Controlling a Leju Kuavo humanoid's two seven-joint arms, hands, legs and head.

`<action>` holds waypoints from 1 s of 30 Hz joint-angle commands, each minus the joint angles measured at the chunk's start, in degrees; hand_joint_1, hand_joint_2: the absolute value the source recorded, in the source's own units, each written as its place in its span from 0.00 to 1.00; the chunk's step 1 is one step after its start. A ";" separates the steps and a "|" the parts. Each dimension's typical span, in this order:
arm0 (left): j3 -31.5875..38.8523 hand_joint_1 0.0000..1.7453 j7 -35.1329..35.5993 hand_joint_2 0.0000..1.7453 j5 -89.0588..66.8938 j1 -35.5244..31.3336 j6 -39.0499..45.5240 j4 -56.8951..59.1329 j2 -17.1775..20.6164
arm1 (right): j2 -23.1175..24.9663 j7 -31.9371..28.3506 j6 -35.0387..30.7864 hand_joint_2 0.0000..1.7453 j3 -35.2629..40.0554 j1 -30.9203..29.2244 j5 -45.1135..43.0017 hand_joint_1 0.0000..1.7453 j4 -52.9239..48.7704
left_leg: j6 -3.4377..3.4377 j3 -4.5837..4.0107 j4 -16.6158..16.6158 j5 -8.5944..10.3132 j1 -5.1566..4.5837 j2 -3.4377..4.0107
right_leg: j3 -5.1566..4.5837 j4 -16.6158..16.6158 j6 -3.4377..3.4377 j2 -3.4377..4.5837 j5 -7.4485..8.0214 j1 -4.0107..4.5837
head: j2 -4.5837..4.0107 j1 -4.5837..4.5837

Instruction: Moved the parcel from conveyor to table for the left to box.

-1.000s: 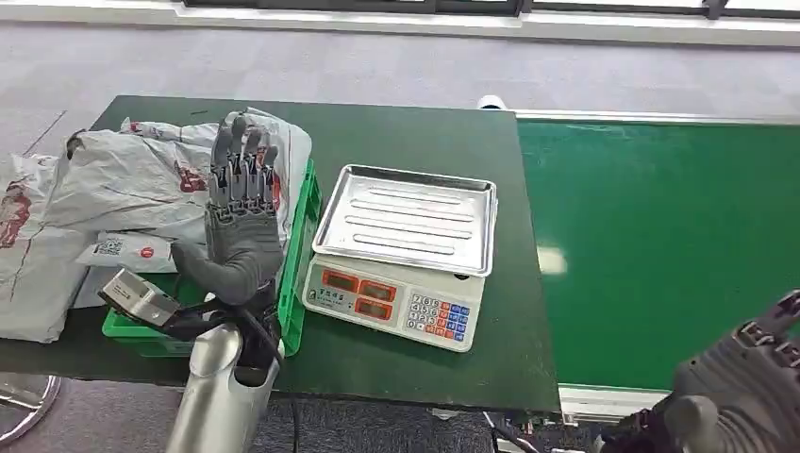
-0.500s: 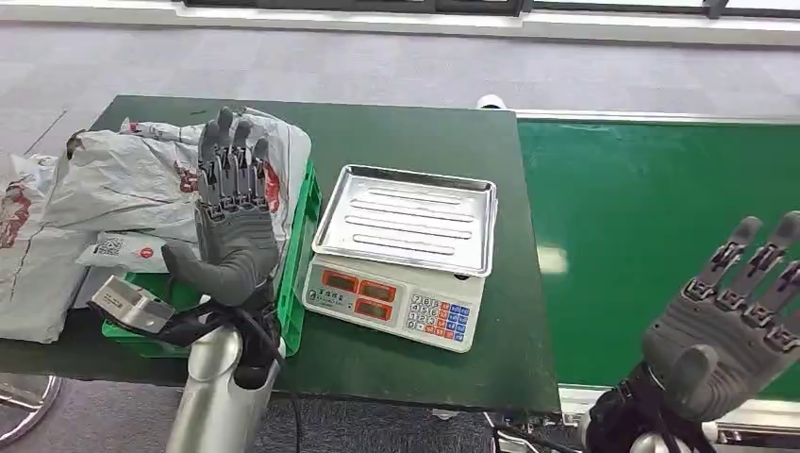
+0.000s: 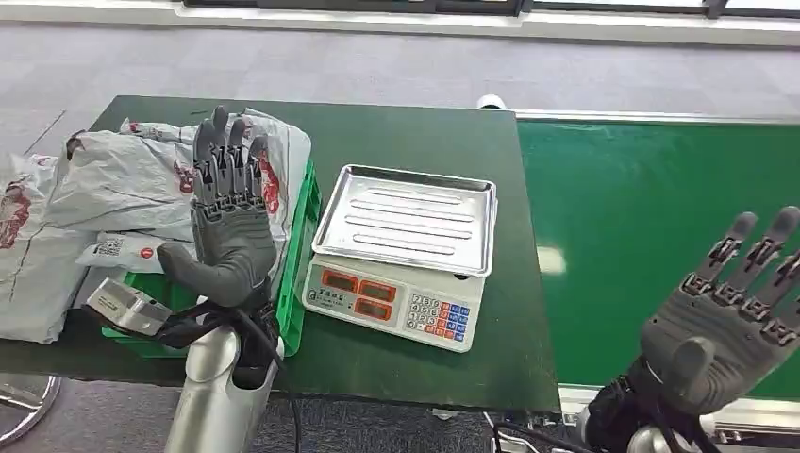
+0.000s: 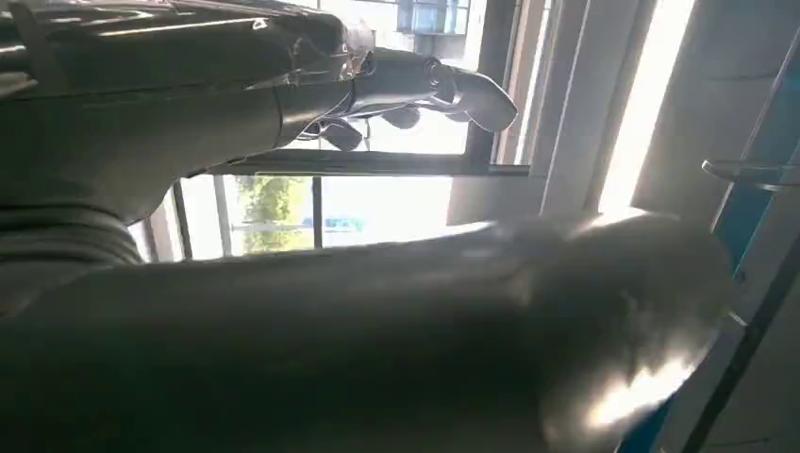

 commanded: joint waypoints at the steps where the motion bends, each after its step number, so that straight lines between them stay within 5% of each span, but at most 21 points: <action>1: -2.47 0.00 0.19 0.00 0.28 0.32 6.63 3.76 0.47 | -0.95 -0.02 -1.02 1.00 -1.52 -2.38 0.91 0.00 3.26 | -0.10 0.12 -0.09 0.02 0.04 -0.01 | 0.13 -0.12 0.02 0.00 0.03 0.02 | 0.00 0.00; 6: -0.91 0.00 0.19 0.00 2.09 0.11 6.74 3.79 0.64 | -1.60 -0.02 -1.63 1.00 -0.52 -4.26 0.08 0.00 5.17 | -0.16 0.19 -0.20 0.04 0.06 0.10 | 0.18 -0.24 0.04 0.12 0.10 0.04 | 0.00 0.00; 7: -0.64 0.00 0.19 1.00 1.46 -0.25 6.90 4.62 0.62 | -1.64 -0.02 -1.75 1.00 -0.53 -4.72 -0.02 0.00 5.50 | -0.12 0.13 -0.12 0.02 0.04 0.10 | 0.12 -0.15 0.03 0.12 0.07 0.02 | 0.00 0.00; 10: -1.49 0.00 0.19 1.00 0.08 0.15 7.85 3.97 0.28 | -0.78 -0.02 -5.86 1.00 -2.45 -4.43 4.23 0.00 8.77 | -0.14 0.16 -0.17 0.05 0.05 0.08 | 0.17 -0.21 0.03 0.10 0.09 0.03 | -0.02 0.00; 11: -1.80 0.00 0.19 1.00 0.16 0.92 8.13 3.40 0.20 | 1.37 -0.02 -9.16 1.00 -5.54 -3.16 11.08 0.00 9.07 | -0.10 0.17 -0.13 0.03 0.06 0.02 | 0.20 -0.18 0.03 0.03 0.06 0.04 | -0.02 0.00; 12: -2.33 0.00 0.19 1.00 -0.32 1.58 8.82 2.62 0.21 | 10.36 -0.02 -9.16 1.00 -14.84 -2.05 26.65 0.00 7.03 | -0.14 0.20 -0.19 0.05 0.09 0.02 | 0.24 -0.27 0.03 0.03 0.09 0.07 | 0.00 0.00; 14: -3.32 0.00 0.19 1.00 -0.80 2.03 9.82 1.99 0.57 | 12.67 -0.02 -9.16 1.00 -16.26 -1.85 30.24 0.00 5.46 | -0.13 0.15 -0.13 0.03 0.06 -0.13 | 0.20 -0.15 0.01 -0.12 0.00 0.04 | -0.02 0.00; 30: -3.39 0.00 0.19 1.00 -0.48 2.43 11.71 0.92 0.72 | 15.24 -0.02 -9.16 1.00 -17.59 -6.57 35.61 0.00 8.78 | -0.16 0.18 -0.17 0.02 0.10 0.06 | 0.18 -0.20 0.01 0.09 0.06 0.07 | -0.02 0.00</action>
